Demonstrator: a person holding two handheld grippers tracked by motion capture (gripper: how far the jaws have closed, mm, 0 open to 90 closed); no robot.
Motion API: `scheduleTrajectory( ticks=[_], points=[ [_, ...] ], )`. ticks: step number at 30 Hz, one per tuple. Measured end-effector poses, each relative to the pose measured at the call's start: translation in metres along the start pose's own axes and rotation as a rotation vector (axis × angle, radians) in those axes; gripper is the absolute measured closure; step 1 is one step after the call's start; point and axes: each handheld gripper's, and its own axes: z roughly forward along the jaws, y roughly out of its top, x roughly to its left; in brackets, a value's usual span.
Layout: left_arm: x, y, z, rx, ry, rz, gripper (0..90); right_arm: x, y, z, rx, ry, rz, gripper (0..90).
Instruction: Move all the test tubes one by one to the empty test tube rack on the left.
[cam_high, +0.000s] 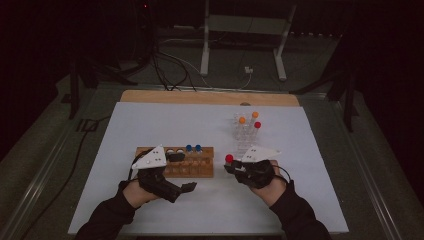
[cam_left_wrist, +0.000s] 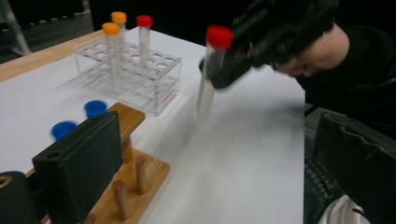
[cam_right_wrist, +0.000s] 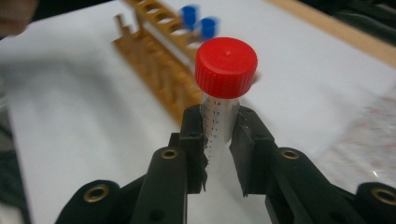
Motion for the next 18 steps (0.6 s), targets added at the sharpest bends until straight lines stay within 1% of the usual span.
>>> scheduleTrajectory(
  ticks=[3,4,6,9,11,14,16,18],
  points=[
    [-0.001,0.003,0.006,-0.001,-0.009,0.009,3.7,0.01,-0.002,0.003,0.006,0.034,-0.014,74.8],
    [-0.002,0.004,0.008,0.0,-0.019,0.014,4.4,0.013,-0.002,0.004,0.006,0.041,-0.019,74.8],
    [-0.003,0.007,0.012,0.005,-0.027,0.025,5.6,0.017,-0.002,0.005,0.009,0.064,-0.019,74.8],
    [-0.006,0.01,0.019,0.004,-0.046,0.04,8.2,0.024,-0.002,0.008,0.016,0.084,-0.033,74.8],
    [-0.007,0.011,0.022,-0.003,-0.054,0.048,14.6,0.027,-0.002,0.01,0.016,0.093,-0.04,74.8],
    [-0.006,0.012,0.028,-0.011,-0.07,0.047,23.2,0.03,-0.001,0.01,0.014,0.101,-0.047,74.8],
    [-0.005,0.013,0.032,-0.011,-0.071,0.053,28.6,0.031,-0.001,0.01,0.015,0.102,-0.053,74.8],
    [-0.005,0.013,0.035,-0.012,-0.072,0.055,35.8,0.031,-0.001,0.011,0.016,0.107,-0.048,74.8]
  ],
)
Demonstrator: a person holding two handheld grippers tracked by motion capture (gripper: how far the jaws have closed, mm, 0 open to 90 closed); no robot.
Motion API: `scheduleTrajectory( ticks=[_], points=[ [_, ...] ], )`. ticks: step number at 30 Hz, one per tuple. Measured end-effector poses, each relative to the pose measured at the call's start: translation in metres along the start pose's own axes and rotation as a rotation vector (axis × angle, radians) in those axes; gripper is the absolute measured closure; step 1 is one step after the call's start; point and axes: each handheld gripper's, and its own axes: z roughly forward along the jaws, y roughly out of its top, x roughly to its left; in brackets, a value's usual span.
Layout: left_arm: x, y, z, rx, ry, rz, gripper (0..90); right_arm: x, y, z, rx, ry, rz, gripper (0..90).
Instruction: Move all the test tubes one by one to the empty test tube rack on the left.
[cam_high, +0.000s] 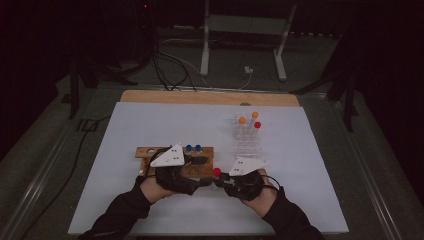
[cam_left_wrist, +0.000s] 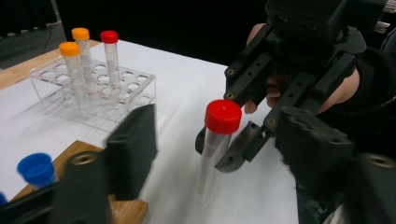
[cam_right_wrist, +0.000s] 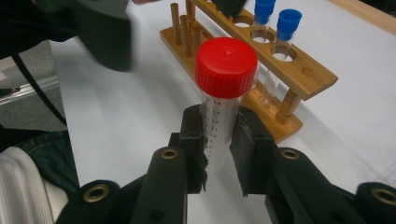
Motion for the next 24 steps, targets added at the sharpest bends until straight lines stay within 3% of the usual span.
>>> scheduleTrajectory(
  ticks=[12,17,24],
  points=[
    [-0.001,0.003,0.017,0.024,-0.017,0.037,64.1,0.0,0.0,0.0,-0.002,0.008,0.001,74.8],
    [-0.002,0.003,0.021,0.035,-0.016,0.05,69.9,-0.001,0.0,0.0,-0.002,0.002,0.007,74.8],
    [-0.003,0.004,0.021,0.032,-0.006,0.065,71.4,-0.003,-0.001,-0.001,-0.011,0.004,0.014,74.5]
  ],
)
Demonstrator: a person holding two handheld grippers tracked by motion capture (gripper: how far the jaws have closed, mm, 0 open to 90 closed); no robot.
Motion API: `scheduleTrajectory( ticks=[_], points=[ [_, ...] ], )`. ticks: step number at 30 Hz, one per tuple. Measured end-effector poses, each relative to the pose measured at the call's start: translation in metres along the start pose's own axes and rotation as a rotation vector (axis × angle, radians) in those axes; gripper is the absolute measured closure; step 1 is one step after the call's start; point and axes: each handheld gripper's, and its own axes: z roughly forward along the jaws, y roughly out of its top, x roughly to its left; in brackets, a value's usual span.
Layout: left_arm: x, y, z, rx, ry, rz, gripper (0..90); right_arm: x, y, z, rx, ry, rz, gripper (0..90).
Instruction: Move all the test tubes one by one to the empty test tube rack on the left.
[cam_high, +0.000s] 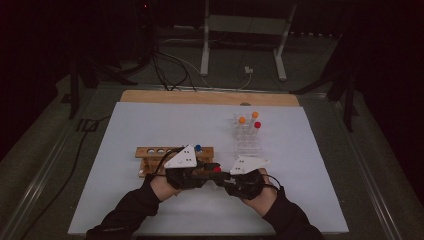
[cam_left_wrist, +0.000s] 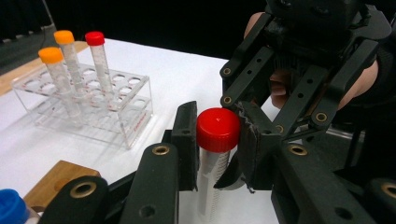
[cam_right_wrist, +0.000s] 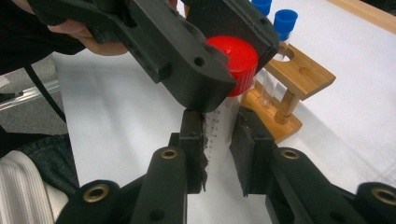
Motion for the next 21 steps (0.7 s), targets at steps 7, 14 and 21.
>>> scheduleTrajectory(
  ticks=[7,14,21],
  points=[
    [0.005,0.003,-0.007,-0.016,0.018,-0.012,71.6,-0.002,0.0,-0.003,-0.019,-0.014,-0.008,65.8],
    [0.01,0.009,-0.024,-0.024,0.054,-0.012,71.6,-0.008,-0.001,-0.008,-0.047,-0.042,0.02,46.0],
    [0.016,0.016,-0.051,-0.03,0.113,-0.002,71.6,-0.01,0.0,-0.009,-0.067,-0.064,0.043,27.2]
  ],
)
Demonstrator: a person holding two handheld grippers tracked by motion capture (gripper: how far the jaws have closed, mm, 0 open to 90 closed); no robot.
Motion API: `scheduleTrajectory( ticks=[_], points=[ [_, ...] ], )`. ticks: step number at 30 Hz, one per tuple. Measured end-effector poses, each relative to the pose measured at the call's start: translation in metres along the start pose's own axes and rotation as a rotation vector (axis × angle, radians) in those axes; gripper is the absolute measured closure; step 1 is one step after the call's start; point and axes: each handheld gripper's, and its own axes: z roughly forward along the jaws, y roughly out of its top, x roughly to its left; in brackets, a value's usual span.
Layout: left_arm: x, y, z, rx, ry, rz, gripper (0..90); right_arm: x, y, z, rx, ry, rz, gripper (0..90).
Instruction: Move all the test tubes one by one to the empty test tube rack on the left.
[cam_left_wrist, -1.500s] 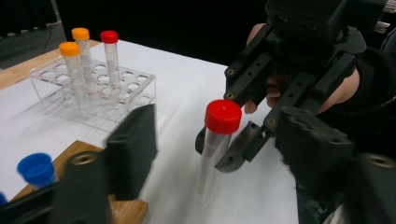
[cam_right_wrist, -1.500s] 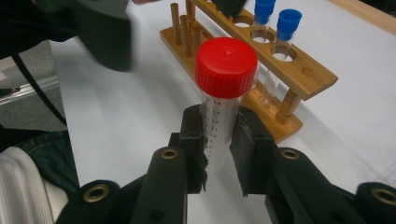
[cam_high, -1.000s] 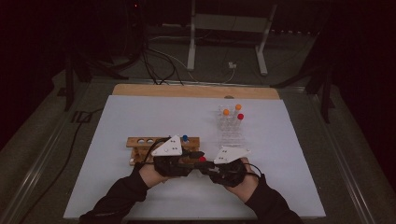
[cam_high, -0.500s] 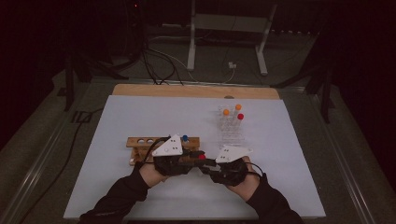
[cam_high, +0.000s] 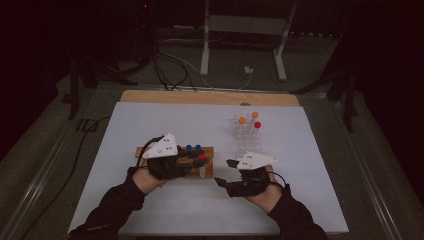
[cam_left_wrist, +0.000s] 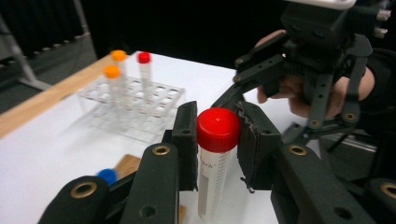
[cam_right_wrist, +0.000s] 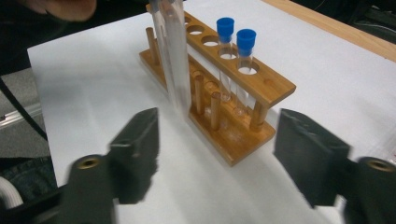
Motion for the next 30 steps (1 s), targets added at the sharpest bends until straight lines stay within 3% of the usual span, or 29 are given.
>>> scheduleTrajectory(
  ticks=[5,9,18,25,30],
  points=[
    [0.012,0.003,-0.022,-0.015,0.063,-0.004,71.6,-0.002,0.0,0.0,-0.013,-0.008,0.028,13.6],
    [0.023,0.004,-0.033,-0.011,0.105,-0.016,71.6,-0.004,0.0,0.0,-0.013,0.022,0.034,0.5],
    [0.048,0.001,-0.038,-0.01,0.187,-0.042,71.6,-0.005,0.001,-0.004,-0.035,0.029,0.04,0.0],
    [0.062,-0.01,-0.028,-0.002,0.224,-0.061,71.6,-0.005,0.001,-0.004,-0.035,0.03,0.037,0.0],
    [0.066,-0.026,-0.021,0.005,0.215,-0.096,71.5,-0.005,0.0,-0.005,-0.036,0.033,0.034,0.0]
  ],
)
